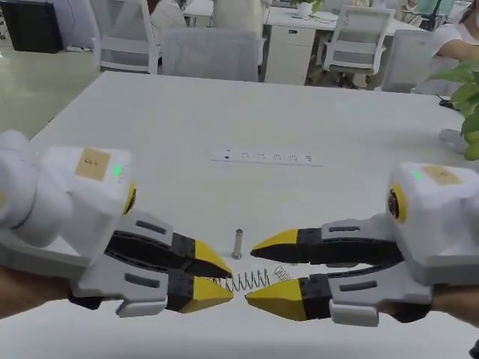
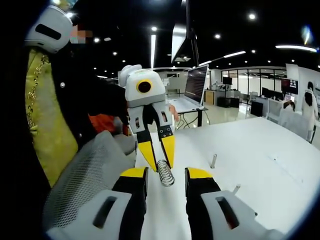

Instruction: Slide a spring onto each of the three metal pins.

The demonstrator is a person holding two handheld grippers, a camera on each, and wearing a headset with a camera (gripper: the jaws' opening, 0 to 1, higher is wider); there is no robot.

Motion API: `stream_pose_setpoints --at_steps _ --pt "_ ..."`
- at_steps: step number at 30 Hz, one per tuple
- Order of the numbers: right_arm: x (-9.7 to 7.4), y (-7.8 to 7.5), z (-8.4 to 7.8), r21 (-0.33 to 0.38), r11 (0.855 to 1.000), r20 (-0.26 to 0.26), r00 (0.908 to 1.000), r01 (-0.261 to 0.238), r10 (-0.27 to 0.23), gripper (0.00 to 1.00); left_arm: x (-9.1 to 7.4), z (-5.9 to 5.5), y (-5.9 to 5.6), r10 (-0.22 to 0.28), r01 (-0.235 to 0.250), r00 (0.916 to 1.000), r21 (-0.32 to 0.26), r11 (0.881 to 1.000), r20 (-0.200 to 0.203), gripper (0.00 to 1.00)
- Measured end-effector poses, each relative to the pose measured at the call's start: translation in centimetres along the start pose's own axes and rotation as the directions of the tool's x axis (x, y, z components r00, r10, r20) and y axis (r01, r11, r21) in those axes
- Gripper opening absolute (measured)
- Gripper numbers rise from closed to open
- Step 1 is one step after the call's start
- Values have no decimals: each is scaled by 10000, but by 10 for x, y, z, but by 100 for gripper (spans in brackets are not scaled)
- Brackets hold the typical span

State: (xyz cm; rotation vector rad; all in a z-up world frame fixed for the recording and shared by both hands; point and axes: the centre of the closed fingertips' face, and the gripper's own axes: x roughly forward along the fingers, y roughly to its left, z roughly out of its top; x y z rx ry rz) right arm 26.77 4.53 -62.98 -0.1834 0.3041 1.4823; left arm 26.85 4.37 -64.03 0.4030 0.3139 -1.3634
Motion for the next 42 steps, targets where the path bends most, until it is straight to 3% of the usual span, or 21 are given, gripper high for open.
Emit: stream_pose_setpoints --at_steps 14,42 --pt "2 5 1 -3 9996 26 9996 -294 294 18 1 9 -5 -91 88 9996 116 9999 261 2" --pt "1 8 3 593 9973 -22 9990 -444 446 12 5 15 -5 -74 64 9984 171 9998 558 2"
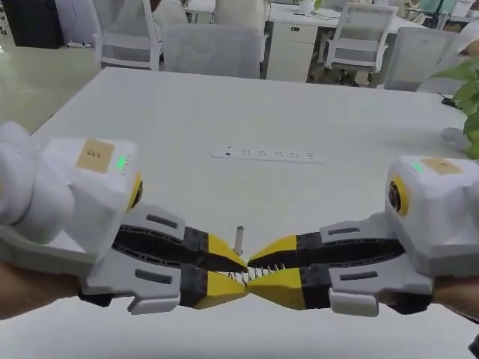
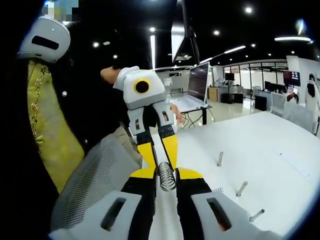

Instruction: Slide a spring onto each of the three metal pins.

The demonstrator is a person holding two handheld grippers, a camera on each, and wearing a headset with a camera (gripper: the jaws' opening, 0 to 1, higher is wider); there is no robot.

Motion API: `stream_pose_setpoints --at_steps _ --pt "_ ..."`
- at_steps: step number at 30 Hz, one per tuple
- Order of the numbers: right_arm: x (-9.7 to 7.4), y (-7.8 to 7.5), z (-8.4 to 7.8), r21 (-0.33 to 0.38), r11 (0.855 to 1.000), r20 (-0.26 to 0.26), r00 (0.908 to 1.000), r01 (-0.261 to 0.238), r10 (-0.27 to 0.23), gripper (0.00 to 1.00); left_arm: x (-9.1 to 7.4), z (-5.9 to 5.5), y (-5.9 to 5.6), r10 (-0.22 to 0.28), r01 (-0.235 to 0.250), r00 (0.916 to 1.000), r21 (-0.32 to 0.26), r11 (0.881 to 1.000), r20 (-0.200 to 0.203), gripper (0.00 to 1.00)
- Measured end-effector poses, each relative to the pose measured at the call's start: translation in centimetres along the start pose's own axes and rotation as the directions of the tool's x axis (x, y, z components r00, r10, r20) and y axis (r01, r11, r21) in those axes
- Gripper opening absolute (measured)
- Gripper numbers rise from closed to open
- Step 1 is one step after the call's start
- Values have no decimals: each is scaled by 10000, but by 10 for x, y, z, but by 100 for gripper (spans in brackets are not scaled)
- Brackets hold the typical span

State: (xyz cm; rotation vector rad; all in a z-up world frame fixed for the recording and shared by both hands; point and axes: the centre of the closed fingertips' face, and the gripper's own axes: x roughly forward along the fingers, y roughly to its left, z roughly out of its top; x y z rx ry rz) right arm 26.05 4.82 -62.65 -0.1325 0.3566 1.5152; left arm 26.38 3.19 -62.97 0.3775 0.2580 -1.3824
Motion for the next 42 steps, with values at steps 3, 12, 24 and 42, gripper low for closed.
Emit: stream_pose_setpoints --at_steps 3,12,24,42 --pt "0 -1 0 242 9997 -54 10000 40 -39 13 0 1 0 32 -32 10000 53 10000 15 2" --pt "0 -2 -1 727 9973 -223 9997 91 -75 12 -1 1 1 94 -94 10000 125 9999 31 2" --pt "0 -2 -2 1096 9939 -438 9990 108 -61 9 -2 1 2 335 -335 9994 299 9990 25 2" --pt "3 0 -12 806 9967 -1287 9917 121 -16 8 4 -7 -3 367 -339 9988 820 9961 -325 3"
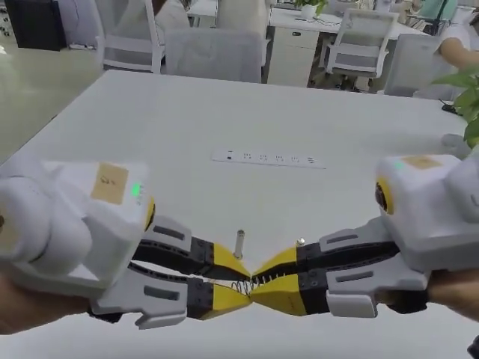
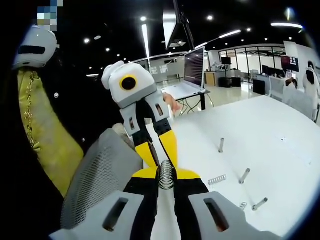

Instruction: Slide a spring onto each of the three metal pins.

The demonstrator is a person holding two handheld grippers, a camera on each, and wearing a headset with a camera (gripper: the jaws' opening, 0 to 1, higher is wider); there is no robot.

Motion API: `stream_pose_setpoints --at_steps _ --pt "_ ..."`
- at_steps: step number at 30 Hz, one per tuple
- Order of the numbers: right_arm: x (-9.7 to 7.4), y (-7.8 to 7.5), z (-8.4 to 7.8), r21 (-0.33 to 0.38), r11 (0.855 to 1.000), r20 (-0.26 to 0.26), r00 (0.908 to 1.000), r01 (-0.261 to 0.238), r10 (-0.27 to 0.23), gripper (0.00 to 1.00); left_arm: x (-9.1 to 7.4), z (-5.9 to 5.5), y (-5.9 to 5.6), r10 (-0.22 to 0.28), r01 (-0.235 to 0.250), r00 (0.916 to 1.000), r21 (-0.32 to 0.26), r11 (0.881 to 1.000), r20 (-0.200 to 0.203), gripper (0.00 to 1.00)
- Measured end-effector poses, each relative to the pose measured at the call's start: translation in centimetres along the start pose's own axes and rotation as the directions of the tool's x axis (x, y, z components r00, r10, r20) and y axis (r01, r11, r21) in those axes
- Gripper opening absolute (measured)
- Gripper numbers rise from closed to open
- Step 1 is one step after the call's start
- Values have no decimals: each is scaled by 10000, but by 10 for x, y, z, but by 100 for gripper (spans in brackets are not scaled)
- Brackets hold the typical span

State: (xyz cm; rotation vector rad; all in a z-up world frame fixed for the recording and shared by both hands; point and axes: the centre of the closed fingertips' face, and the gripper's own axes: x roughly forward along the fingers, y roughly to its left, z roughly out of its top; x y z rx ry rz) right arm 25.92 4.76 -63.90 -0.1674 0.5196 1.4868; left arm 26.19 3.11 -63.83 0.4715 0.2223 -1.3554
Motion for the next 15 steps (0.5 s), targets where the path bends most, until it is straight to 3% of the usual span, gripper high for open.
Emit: stream_pose_setpoints --at_steps 15 --pt "0 -2 -7 -177 9997 -1150 9933 -139 117 8 7 -5 0 53 -52 10000 -159 9999 42 4"
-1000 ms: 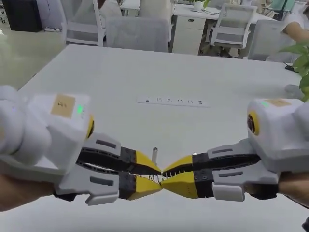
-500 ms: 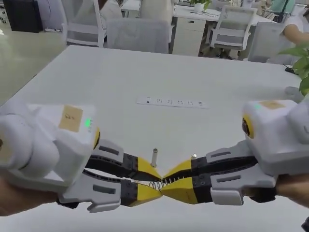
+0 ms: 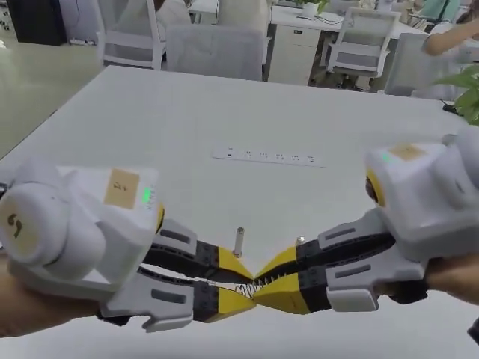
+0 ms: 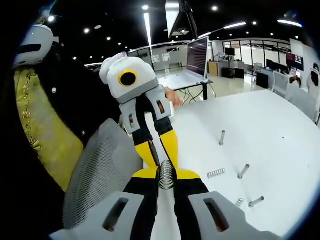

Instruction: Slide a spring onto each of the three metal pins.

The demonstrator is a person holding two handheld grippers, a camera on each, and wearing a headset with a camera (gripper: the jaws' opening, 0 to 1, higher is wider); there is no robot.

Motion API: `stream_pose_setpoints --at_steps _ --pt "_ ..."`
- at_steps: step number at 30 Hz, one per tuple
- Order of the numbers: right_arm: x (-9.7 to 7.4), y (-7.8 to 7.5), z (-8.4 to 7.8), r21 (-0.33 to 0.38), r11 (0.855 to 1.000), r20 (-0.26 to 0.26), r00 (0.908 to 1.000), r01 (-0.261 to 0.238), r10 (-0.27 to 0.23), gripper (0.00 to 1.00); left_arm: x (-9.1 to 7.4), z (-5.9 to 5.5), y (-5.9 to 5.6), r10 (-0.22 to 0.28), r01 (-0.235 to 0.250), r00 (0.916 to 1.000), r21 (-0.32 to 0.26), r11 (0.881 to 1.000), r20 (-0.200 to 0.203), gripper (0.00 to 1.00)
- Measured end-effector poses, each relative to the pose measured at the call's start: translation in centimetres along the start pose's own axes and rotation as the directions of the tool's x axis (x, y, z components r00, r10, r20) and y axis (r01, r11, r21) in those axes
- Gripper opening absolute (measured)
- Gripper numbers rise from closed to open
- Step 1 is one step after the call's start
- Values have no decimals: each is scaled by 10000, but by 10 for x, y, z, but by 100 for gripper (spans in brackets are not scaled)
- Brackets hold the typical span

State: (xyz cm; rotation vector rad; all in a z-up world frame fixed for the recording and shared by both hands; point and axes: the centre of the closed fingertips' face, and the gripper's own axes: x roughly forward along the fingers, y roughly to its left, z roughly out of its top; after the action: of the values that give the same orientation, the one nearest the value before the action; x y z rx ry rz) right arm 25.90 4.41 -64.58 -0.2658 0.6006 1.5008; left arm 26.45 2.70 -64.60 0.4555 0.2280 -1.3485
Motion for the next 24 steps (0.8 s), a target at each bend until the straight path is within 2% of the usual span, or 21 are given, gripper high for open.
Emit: stream_pose_setpoints --at_steps 3,7,13,17,18,24 --pt "-2 -1 1 -36 9999 -33 9999 -97 97 8 2 -2 -1 -20 20 10000 -157 9999 -12 5" --pt "-1 -1 0 -104 9998 -320 9994 -162 158 8 4 -5 -1 67 -64 10000 -456 9989 61 8" --pt "-2 -4 -2 -237 9995 -748 9970 -215 196 8 4 -8 0 339 -320 9993 -1121 9932 147 17" --pt "-5 -6 -2 -330 9992 -938 9954 -224 192 8 2 -11 4 789 -746 9967 -1615 9841 202 24" --pt "-6 -7 -1 -338 9992 -991 9949 -226 191 8 1 -12 7 1021 -955 9944 -1765 9797 288 26" --pt "-11 -12 1 -456 9988 -1195 9928 -174 119 8 -3 -18 14 1640 -1516 9859 -2406 9587 323 40"
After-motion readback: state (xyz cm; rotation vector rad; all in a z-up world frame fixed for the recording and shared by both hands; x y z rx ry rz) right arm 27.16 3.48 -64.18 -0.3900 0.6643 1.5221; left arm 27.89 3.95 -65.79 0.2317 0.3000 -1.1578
